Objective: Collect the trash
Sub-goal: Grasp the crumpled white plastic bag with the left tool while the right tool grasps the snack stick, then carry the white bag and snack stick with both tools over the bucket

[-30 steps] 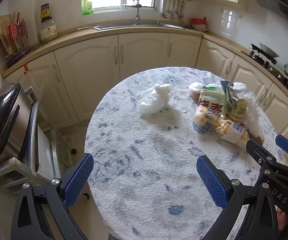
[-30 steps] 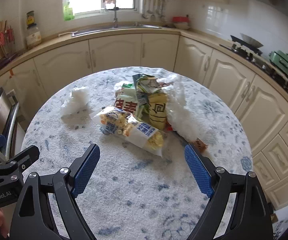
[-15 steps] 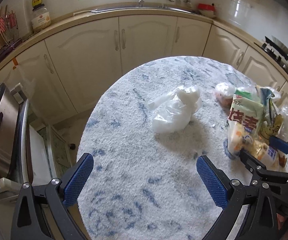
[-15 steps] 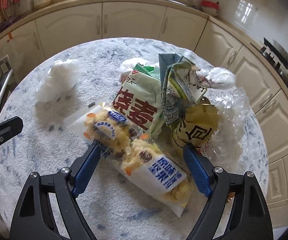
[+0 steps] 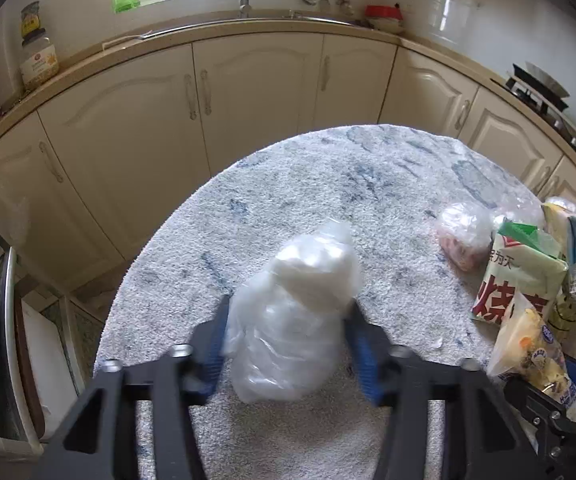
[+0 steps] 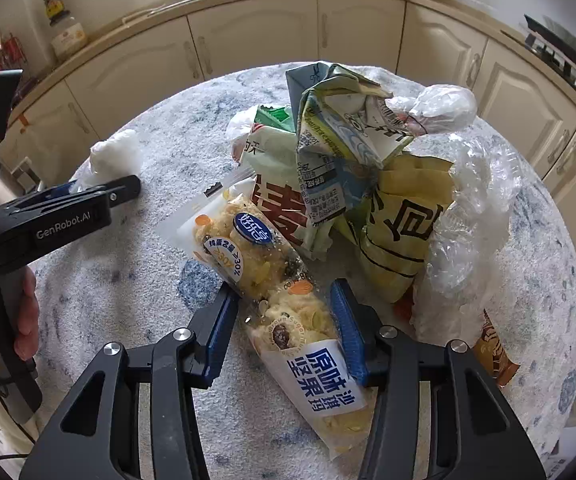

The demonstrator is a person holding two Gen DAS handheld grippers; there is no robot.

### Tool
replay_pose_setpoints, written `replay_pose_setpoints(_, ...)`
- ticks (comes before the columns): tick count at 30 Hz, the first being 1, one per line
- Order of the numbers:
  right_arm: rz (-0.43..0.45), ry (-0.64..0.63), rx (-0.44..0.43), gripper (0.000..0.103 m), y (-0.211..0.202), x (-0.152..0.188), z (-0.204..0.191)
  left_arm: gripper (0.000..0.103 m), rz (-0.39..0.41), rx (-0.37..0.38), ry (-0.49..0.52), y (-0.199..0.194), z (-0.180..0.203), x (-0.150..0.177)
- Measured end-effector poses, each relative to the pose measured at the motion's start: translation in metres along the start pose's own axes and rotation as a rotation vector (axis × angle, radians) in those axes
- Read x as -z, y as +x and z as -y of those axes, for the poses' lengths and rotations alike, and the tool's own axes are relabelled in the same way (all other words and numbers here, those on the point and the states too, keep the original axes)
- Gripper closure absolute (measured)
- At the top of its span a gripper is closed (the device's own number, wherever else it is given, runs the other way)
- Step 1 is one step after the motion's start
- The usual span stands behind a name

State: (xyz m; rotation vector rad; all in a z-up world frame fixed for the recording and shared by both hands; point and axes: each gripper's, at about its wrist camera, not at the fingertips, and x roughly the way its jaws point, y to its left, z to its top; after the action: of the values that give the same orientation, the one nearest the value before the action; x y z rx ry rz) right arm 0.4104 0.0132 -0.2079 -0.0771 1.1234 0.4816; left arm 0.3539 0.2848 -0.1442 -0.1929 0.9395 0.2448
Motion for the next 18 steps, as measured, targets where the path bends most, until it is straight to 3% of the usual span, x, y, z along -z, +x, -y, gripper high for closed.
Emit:
replay_pose_setpoints(8, 0.012, 0.05, -0.019, 0.068, -0.008, 0.002, 0.0, 0.068, -0.011, 0.033, -0.011, -0.016, -0.003, 0.017)
replay_pose_setpoints(18, -0.041, 0.049, -0.085, 0.073, -0.025, 0.033, -0.019, 0.067, 0.0, 0.035, -0.005, -0.092, 0.001, 0.064)
